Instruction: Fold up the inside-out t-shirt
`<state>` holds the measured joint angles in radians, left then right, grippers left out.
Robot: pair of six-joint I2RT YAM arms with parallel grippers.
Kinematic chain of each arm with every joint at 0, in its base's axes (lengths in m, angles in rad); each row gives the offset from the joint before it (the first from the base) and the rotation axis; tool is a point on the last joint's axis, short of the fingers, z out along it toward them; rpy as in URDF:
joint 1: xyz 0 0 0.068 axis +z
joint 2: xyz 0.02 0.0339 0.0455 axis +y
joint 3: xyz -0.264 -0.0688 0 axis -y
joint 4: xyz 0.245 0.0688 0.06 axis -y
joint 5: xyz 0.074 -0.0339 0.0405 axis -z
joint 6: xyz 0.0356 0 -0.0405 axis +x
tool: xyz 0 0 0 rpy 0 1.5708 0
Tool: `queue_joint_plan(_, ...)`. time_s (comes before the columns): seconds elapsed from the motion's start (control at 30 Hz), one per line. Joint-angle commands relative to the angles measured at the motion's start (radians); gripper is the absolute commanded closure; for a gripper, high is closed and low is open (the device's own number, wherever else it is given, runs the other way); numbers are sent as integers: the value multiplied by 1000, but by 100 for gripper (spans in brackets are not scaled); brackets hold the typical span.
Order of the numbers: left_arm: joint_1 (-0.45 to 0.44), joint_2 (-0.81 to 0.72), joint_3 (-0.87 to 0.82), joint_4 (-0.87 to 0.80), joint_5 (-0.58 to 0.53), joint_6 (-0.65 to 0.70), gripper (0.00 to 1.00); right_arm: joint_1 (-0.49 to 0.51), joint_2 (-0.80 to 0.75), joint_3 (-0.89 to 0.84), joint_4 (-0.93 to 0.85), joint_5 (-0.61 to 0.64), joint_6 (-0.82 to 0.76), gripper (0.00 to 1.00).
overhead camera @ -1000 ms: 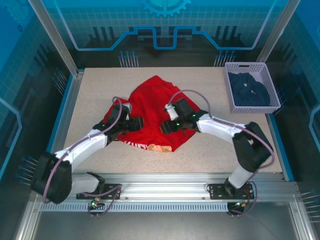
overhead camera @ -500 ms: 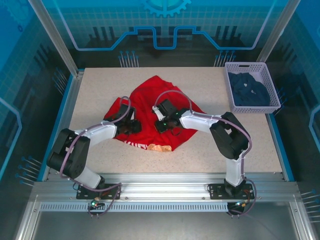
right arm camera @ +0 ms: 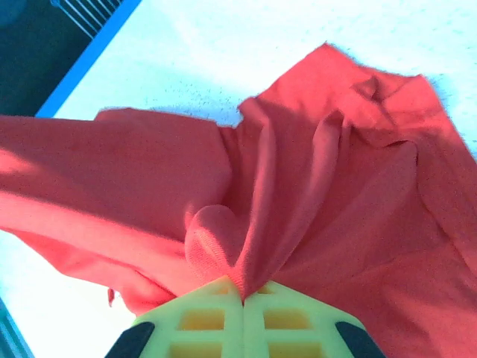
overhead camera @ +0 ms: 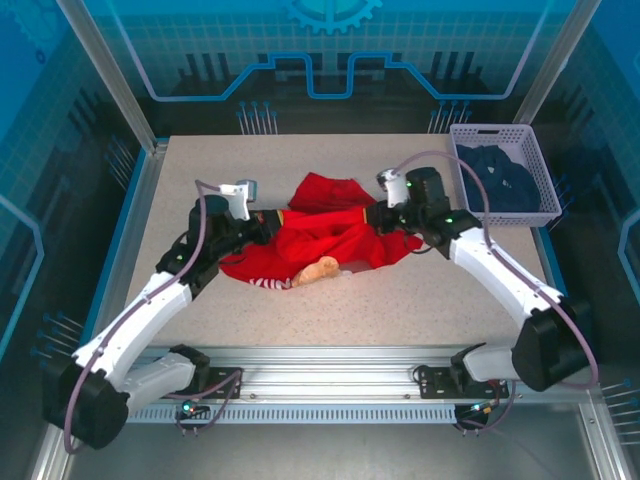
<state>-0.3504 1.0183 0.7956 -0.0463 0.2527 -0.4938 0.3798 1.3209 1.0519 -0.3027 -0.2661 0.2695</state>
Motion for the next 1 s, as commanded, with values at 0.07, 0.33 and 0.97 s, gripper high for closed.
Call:
queue_joint_plan(0.07, 4, 0, -21, 5, 158, -66, 100, -33, -29, -44, -108, 33, -35, 96)
queue_joint_plan(0.33, -10, 17, -3, 9, 201, -106, 100, 162, -1, -58, -91, 377, -191, 64)
queue_joint_plan(0.97, -15, -4, -1, -20, 184, -85, 100, 460, 225, -79, 305, 197, -367, 41)
